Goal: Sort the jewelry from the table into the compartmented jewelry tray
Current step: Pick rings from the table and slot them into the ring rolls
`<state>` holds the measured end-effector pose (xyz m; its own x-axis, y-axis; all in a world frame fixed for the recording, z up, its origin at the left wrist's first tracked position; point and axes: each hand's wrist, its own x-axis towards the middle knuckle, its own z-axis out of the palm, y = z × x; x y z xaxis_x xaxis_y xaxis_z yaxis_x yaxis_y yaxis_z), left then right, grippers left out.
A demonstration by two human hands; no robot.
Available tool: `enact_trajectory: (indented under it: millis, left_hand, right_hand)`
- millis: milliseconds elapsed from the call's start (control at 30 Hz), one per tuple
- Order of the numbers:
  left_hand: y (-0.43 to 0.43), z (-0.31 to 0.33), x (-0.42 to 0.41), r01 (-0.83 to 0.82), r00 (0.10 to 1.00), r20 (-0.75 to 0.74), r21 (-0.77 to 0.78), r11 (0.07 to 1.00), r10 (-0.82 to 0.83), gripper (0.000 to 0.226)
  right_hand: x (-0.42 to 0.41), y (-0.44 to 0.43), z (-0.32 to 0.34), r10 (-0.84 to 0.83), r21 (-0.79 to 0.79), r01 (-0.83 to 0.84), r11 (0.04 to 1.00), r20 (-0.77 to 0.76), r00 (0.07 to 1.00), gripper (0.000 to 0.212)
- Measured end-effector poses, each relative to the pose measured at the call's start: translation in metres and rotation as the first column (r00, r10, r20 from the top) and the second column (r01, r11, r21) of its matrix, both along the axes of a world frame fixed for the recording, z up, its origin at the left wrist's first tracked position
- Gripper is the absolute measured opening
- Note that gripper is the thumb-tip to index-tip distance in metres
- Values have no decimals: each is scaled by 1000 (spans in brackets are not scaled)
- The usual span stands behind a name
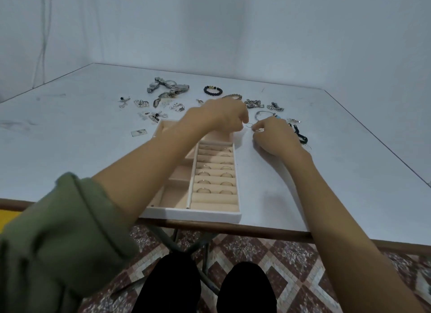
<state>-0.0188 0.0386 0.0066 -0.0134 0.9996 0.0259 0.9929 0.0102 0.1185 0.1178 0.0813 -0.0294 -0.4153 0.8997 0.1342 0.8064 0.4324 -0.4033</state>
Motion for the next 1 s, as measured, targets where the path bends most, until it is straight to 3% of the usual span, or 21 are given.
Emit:
enact_trajectory:
  millis: [133,433,600,867,1000]
  left_hand:
    - [23,-17,4,-16,998,-69,-34,999,13,46]
    - [38,-28,14,19,992,-130,103,994,-6,38]
    - [41,-31,13,-23,995,-93,217,976,45,25]
    - [45,-27,12,-186,981,-30,97,978,189,30]
    - [43,-29,5,-251,965,99,64,966,244,35]
  right_hand:
    - [4,3,-5,14,15,-14,1000,-35,999,37]
    - [7,4,-3,-39,113,46,992,-67,997,22]
    - [8,7,-4,-65,73,72,995,-88,994,19]
    - [6,6,-9,-26,112,32,993,-58,998,20]
    - [4,8,-12,-16,77,21,997,-72,997,17]
